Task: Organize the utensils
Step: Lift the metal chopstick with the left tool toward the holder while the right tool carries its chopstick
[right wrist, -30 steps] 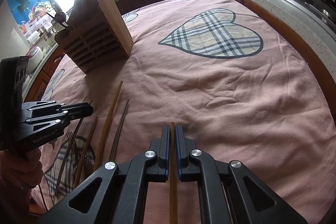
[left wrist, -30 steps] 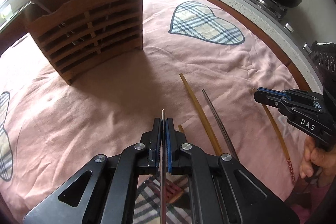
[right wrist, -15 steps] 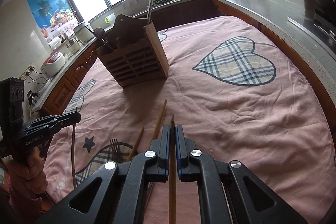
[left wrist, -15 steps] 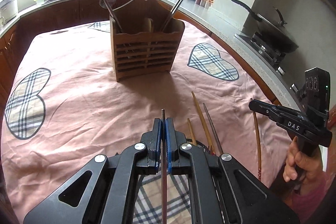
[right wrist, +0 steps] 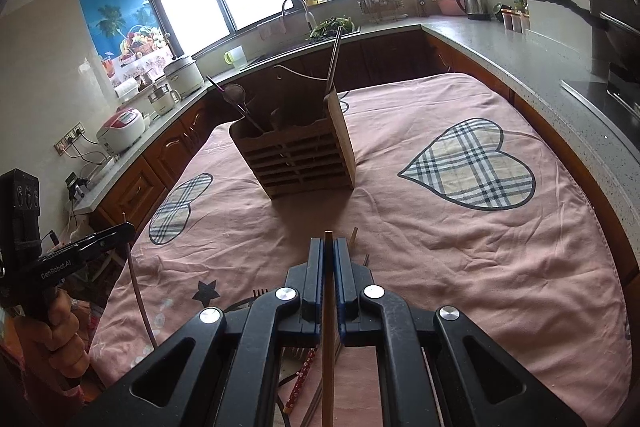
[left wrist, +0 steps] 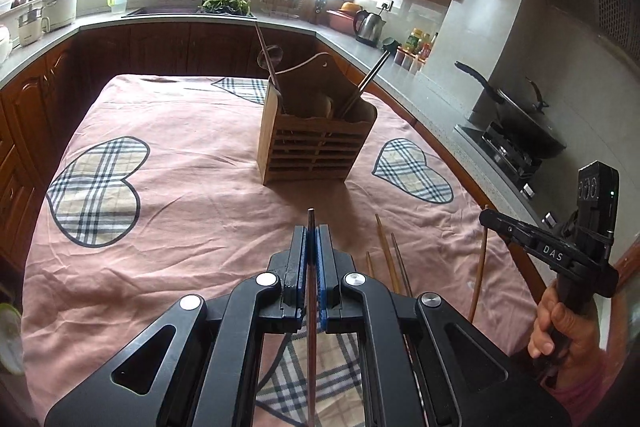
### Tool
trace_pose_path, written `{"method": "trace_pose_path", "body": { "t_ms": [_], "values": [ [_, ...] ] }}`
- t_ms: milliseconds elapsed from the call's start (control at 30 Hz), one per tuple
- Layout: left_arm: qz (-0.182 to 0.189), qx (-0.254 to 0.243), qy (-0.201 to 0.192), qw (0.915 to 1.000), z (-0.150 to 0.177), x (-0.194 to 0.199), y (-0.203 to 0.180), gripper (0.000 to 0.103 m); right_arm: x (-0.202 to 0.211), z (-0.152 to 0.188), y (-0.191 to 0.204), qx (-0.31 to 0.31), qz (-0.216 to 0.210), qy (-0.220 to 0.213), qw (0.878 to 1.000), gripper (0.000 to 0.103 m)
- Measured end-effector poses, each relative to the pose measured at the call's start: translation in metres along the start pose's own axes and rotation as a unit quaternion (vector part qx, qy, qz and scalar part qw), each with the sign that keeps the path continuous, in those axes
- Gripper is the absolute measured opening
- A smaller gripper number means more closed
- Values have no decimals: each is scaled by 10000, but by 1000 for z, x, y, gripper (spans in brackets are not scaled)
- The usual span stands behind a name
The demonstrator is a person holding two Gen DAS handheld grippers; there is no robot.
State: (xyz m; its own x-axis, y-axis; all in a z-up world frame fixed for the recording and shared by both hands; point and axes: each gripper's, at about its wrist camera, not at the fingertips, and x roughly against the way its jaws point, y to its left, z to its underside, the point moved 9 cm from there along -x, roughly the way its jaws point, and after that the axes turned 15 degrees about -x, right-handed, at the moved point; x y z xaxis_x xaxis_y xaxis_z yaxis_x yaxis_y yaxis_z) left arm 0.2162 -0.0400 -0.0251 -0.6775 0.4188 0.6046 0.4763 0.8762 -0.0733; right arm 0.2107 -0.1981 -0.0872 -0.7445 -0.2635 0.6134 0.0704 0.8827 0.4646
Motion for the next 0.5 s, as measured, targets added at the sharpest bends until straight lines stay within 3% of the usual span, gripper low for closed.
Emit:
{"method": "trace_pose_path", "body": {
  "t_ms": [500],
  "values": [
    [-187, 217, -490, 9984, -10, 34, 11, 4, 27, -19, 23, 93, -269, -479, 9984, 5]
  ]
}}
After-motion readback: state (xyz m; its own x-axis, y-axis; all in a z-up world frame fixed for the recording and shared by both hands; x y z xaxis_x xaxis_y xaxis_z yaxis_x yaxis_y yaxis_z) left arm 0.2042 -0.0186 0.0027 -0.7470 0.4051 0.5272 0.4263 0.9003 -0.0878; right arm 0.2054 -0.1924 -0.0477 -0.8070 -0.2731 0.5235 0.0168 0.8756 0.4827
